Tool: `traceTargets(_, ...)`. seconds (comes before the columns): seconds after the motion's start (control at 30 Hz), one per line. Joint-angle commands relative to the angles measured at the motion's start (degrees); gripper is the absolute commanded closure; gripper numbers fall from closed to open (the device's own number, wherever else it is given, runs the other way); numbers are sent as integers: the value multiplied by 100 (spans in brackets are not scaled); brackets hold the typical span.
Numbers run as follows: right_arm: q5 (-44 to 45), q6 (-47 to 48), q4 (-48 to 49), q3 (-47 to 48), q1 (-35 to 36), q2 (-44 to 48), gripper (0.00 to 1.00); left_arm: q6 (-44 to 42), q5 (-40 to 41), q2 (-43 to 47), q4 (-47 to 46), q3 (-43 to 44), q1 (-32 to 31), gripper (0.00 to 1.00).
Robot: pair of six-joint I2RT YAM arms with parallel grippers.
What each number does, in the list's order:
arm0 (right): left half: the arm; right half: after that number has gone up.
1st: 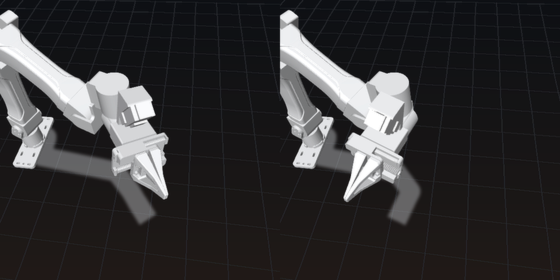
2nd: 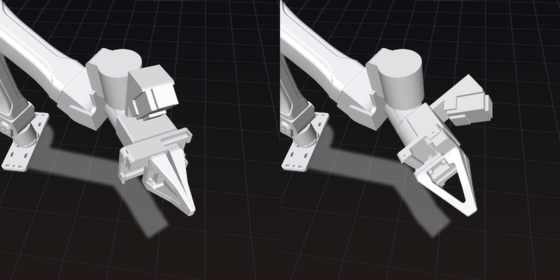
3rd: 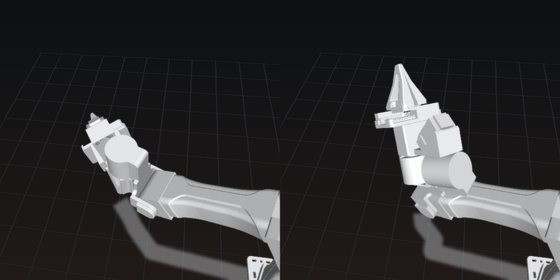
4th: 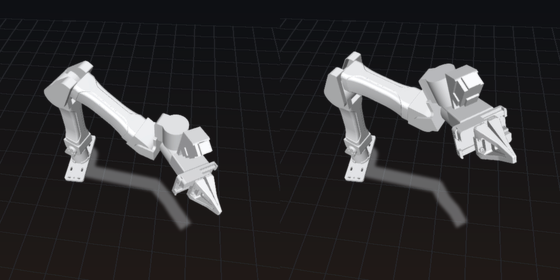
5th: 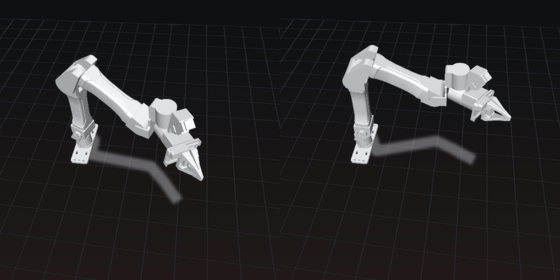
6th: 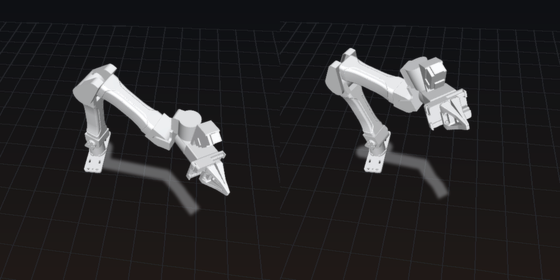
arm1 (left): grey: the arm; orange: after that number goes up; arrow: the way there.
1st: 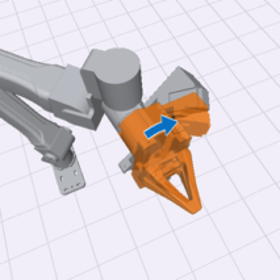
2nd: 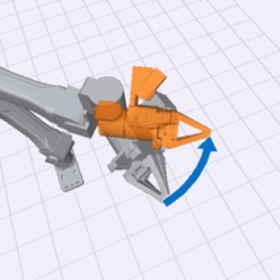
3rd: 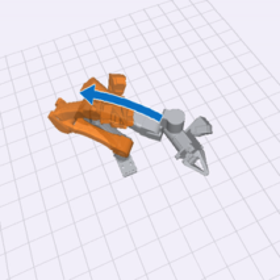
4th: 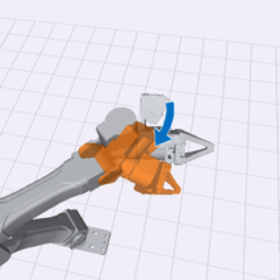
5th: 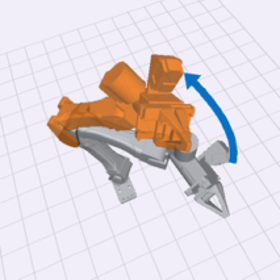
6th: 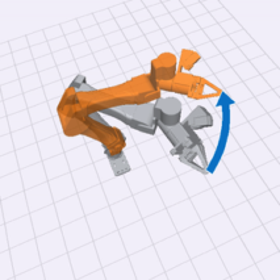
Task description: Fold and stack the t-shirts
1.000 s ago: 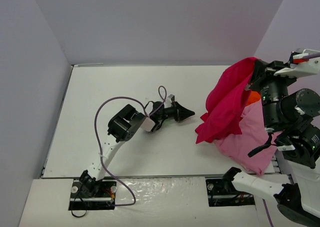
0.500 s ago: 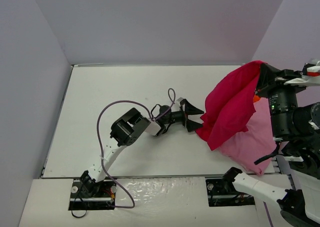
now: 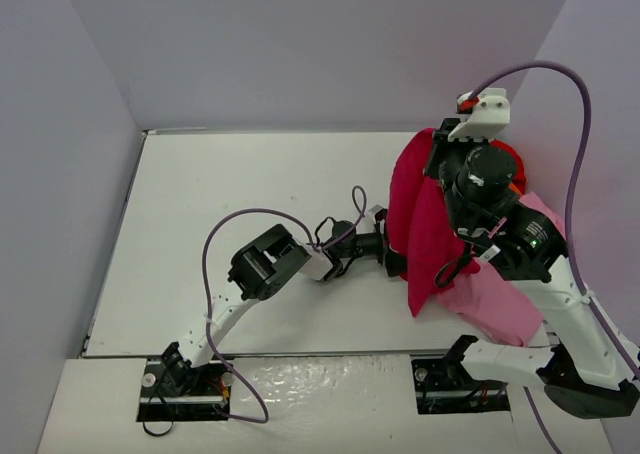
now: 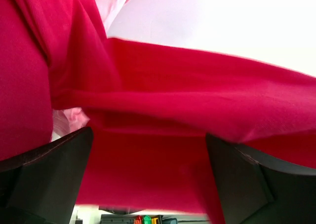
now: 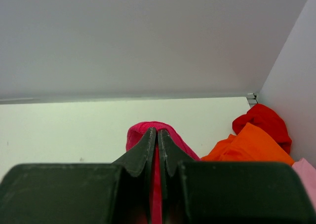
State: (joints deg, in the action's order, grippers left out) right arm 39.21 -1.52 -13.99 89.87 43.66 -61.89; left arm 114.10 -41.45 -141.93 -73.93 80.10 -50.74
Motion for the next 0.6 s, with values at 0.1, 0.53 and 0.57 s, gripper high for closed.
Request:
traceTargets(0.1,40,-29,503,69,18,575,100,2607,294,-153,-1405,288,49,3)
traceTargets(0.53,72,-151,503,63,11,625,100,-4756,139,1672,6474,1082,395,40)
traceTargets(0.57,62,-187,503,74,11,609,100,-5686,562,1866,7274,1267,375,40)
